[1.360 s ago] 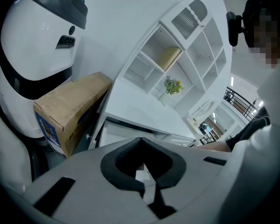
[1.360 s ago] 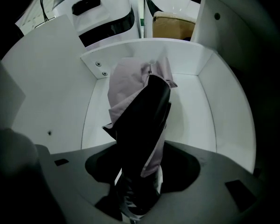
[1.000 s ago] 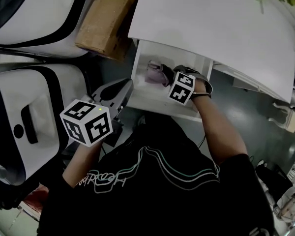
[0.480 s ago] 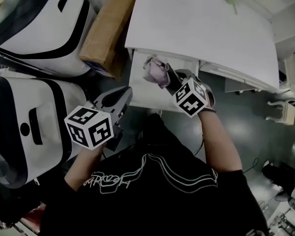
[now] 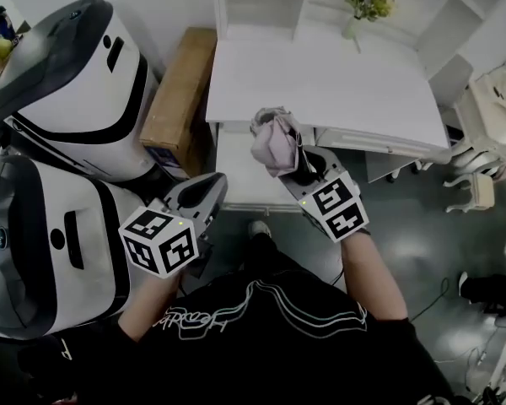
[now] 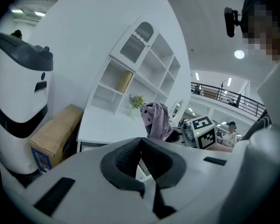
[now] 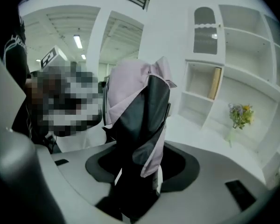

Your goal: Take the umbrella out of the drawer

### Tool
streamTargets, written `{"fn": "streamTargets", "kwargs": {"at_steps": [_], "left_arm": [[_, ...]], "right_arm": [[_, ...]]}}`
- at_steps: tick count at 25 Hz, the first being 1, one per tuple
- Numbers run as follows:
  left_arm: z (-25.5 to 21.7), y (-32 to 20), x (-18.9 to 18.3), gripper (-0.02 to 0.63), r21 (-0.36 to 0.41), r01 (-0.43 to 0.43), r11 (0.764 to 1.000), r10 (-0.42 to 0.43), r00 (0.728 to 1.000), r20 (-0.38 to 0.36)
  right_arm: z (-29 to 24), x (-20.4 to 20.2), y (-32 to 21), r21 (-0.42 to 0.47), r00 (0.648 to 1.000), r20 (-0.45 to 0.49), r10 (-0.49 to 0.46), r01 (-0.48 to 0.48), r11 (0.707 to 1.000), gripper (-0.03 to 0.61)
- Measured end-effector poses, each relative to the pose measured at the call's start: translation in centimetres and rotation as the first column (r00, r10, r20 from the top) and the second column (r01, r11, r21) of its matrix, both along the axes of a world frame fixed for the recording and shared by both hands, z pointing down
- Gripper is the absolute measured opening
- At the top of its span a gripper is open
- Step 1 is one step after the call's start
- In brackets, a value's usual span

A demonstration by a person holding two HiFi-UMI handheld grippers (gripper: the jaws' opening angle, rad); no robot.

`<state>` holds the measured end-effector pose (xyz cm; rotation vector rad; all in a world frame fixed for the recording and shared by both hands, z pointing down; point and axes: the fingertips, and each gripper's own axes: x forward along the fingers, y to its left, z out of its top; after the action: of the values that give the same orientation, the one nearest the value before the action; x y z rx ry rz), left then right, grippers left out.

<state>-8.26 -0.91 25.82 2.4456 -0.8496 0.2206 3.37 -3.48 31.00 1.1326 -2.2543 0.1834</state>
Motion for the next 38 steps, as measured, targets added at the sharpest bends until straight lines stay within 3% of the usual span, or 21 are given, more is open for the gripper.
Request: {"fn": "streamTargets", "kwargs": {"at_steps": [3,10,15,20,26,38], "left_arm": [[-2.2,0.9,0.6,0.02,0.057,-0.031,0.998,0.031,1.0,-0.002],[-4.6,2.9,0.6,0.02,0.105,-0.057,0.993,0.061,0.998,-0.03],[-4.1,3.2,1.1,0.02,0.099,-0.072,0.992,0.076,0.997,-0.03],[-3.8,3.6,2.0,0.02,0.096,-0.088,0.992,0.09,0.996,-0.021],[-3.3,3.9,2.2,0.02,0.089,-0.097,0.991,0.099,0.995,-0.021],[-2.8,3.4,2.7,0.02,0.075,-0.091,0.993,0.092,0.996,-0.013]], "right_arm": [[-3.1,0.1,1.5,0.052,0.995,0.091,0.035,-0.04,0.998,0.228],[-7.1,-0.3,4.6,0.129,0.966,0.243,0.087,-0.121,0.984,0.227],[-7.4,-0.8,5.8,0.144,0.947,0.313,0.067,-0.117,0.983,0.227],[-7.8,-0.5,6.4,0.126,0.905,0.42,0.066,-0.131,0.983,0.227],[-7.2,-0.1,6.4,0.106,0.892,0.442,0.094,-0.156,0.982,0.227],[-6.6,0.0,6.5,0.098,0.898,0.434,0.075,-0.13,0.987,0.227]]}}
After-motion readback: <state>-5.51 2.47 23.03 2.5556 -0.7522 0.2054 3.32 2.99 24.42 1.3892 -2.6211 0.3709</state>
